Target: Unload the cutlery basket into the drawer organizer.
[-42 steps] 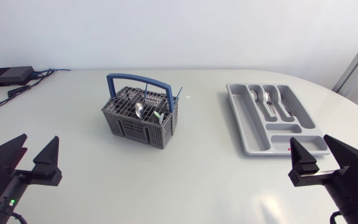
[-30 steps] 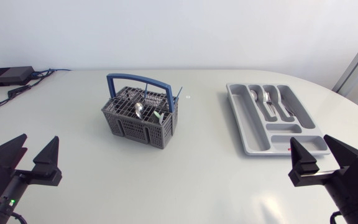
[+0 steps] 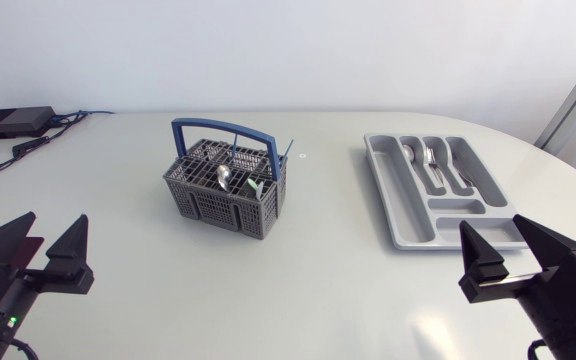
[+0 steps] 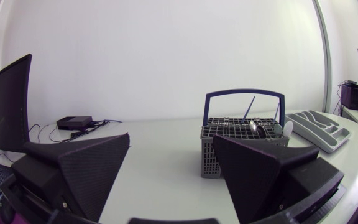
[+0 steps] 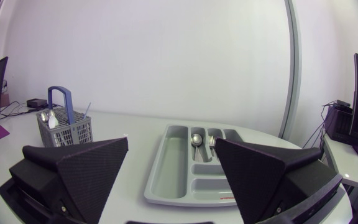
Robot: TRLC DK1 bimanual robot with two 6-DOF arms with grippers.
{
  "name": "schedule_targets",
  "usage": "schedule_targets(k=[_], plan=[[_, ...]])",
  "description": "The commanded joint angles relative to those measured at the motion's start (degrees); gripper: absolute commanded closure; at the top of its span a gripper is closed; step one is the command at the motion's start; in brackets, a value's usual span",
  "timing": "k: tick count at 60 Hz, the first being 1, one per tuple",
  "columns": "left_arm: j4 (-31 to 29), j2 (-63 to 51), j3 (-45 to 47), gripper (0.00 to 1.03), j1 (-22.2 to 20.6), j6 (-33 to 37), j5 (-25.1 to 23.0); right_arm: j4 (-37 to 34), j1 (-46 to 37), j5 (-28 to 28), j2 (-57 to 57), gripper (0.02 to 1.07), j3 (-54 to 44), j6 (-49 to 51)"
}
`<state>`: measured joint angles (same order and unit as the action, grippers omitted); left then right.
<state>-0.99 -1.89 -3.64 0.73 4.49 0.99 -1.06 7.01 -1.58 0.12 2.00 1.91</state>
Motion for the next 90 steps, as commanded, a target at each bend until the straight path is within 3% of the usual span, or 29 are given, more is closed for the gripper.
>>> schedule_targets(k=[1,16,23,31,43,52,61,64,68,79,83,90], plan=[[-0.1,-4.6,-4.4,0.05,-0.2,-0.4,0.5,1.0,1.4,-0.9,1.5,0.06,2.9,-0.5],[-1.6,-19.3,-13.5,0.06,-1.9,-2.6,0.4,1.9,4.5,-2.9,10.9,0.06,7.9,-0.7],[-5.6,-29.5,-20.0,0.08,-4.0,-2.0,0.4,2.7,7.6,-5.1,16.3,0.06,10.4,-0.8],[-10.6,-40.0,-27.0,0.10,-2.9,-1.2,0.4,3.6,9.0,-5.7,23.2,0.06,13.6,-2.6],[-18.8,-56.3,-38.5,0.10,-1.9,10.4,-0.1,2.3,12.5,-6.9,34.3,0.07,19.4,-3.8],[-26.4,-70.1,-47.0,0.08,4.6,15.4,-12.2,-1.5,14.1,-7.6,44.4,0.07,25.9,-3.7],[-26.0,-82.0,-54.0,0.09,11.0,20.6,-20.5,-10.1,15.4,-6.1,56.9,0.07,35.1,1.7],[-26.0,-85.6,-56.3,0.09,12.3,22.6,-24.4,-13.5,15.8,-3.1,60.6,0.07,37.5,9.2],[-25.5,-89.5,-58.7,0.09,13.0,24.5,-27.0,-13.5,15.7,-0.3,65.0,0.08,39.4,9.8],[-25.3,-97.6,-65.1,0.14,12.8,25.5,-32.7,-9.7,17.3,5.7,73.7,0.34,43.2,9.4],[-24.2,-100.3,-66.7,0.20,11.9,25.5,-33.3,-6.2,17.3,6.7,75.7,0.58,44.0,8.2],[-22.6,-103.9,-68.6,0.30,11.0,25.2,-34.6,-1.8,17.3,8.3,79.6,0.82,45.5,6.9]])
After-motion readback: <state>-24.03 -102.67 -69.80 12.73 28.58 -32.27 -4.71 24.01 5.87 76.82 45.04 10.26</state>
